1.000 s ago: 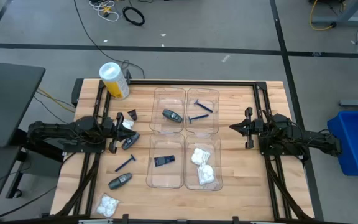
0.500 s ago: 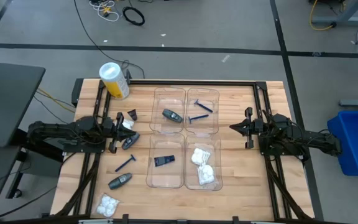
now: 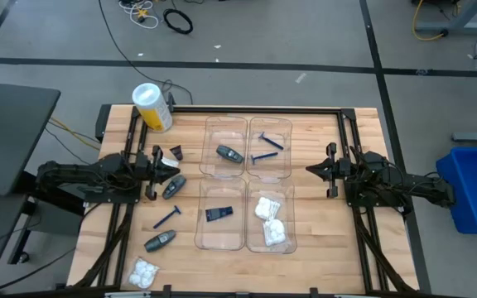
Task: Pick & Place Travel size toiletries
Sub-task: Put the shave cream into the bottom left transparent bin
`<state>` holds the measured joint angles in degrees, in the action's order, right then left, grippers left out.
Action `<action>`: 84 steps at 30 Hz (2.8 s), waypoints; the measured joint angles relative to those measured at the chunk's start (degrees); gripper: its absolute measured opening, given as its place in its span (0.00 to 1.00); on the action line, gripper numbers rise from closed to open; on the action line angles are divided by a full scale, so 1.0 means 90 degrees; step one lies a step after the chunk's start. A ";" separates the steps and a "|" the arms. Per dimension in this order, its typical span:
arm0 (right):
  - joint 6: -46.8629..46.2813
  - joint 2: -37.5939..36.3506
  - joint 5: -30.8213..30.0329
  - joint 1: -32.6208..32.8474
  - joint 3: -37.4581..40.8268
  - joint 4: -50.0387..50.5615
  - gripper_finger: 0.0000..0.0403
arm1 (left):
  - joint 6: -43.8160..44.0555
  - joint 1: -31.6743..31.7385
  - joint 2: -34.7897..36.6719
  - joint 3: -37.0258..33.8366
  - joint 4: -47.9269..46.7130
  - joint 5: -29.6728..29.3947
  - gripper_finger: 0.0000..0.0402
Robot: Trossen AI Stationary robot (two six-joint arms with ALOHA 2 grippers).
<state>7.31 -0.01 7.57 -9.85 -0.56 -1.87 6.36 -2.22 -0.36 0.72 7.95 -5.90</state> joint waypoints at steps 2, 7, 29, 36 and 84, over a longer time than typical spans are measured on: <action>0.0000 0.0000 0.0001 0.0002 0.0000 0.0000 0.03 | -0.0088 0.0000 -0.0002 0.0123 -0.0026 0.0002 0.06; 0.0000 0.0000 0.0001 0.0002 0.0000 -0.0002 0.03 | -0.0082 0.0000 -0.0003 0.0490 -0.0212 -0.0008 0.06; 0.0000 0.0000 0.0002 0.0001 0.0000 -0.0002 0.03 | -0.0202 -0.0002 -0.2037 0.3147 -0.1022 -0.0136 0.06; 0.0000 0.0000 0.0002 0.0002 0.0000 -0.0002 0.03 | -0.0428 -0.0002 -0.2578 0.3357 -0.1113 -0.0446 0.06; 0.0000 0.0000 0.0000 0.0002 0.0000 -0.0002 0.03 | -0.0193 0.1834 -0.3511 0.3798 -0.2450 -0.0221 0.06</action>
<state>7.31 -0.01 7.57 -9.83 -0.56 -1.89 4.62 14.29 -31.96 34.90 -14.11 -7.89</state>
